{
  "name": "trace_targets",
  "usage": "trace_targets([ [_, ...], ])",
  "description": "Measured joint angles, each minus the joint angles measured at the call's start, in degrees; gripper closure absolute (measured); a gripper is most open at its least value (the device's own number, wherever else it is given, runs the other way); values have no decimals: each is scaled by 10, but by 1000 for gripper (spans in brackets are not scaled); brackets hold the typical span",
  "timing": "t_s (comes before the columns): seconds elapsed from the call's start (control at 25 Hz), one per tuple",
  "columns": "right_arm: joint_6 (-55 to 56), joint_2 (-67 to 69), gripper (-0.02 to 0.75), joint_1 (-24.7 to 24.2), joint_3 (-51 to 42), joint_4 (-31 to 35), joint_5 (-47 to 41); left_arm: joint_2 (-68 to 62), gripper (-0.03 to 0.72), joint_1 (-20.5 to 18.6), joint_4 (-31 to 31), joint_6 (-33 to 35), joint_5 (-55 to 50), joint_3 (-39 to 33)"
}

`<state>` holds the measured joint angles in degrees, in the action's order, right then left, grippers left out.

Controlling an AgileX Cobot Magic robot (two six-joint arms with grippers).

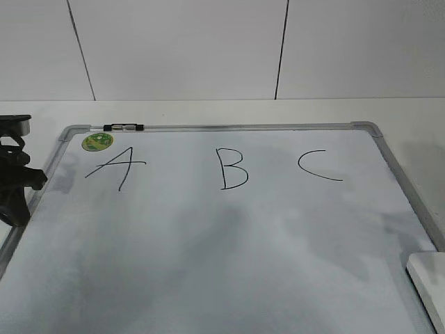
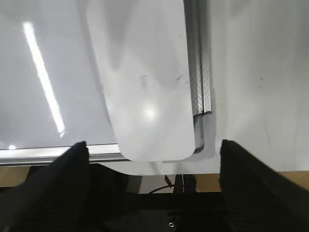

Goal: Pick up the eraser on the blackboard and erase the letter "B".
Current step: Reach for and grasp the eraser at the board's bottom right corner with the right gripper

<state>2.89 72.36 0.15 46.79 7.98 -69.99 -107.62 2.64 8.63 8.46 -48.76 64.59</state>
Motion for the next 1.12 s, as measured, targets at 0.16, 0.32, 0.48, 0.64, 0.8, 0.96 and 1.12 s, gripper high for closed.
trace_targets([
  [0.16,-1,20,72,0,0,1,6,0,660,0,0,0,0,0],
  [0.32,-1,24,72,0,-5,3,20,0,660,0,0,0,0,0],
  [0.48,-11,24,73,0,-34,18,60,0,660,0,0,0,0,0],
  [0.64,-29,24,78,0,-68,27,99,0,659,0,0,0,0,0],
  [0.8,-41,24,99,0,-80,23,117,0,659,0,0,0,0,0],
  [0.96,-46,24,162,0,-80,21,127,0,659,0,0,0,0,0],
  [1.12,-48,24,181,0,-80,12,161,0,659,0,0,0,0,0],
])
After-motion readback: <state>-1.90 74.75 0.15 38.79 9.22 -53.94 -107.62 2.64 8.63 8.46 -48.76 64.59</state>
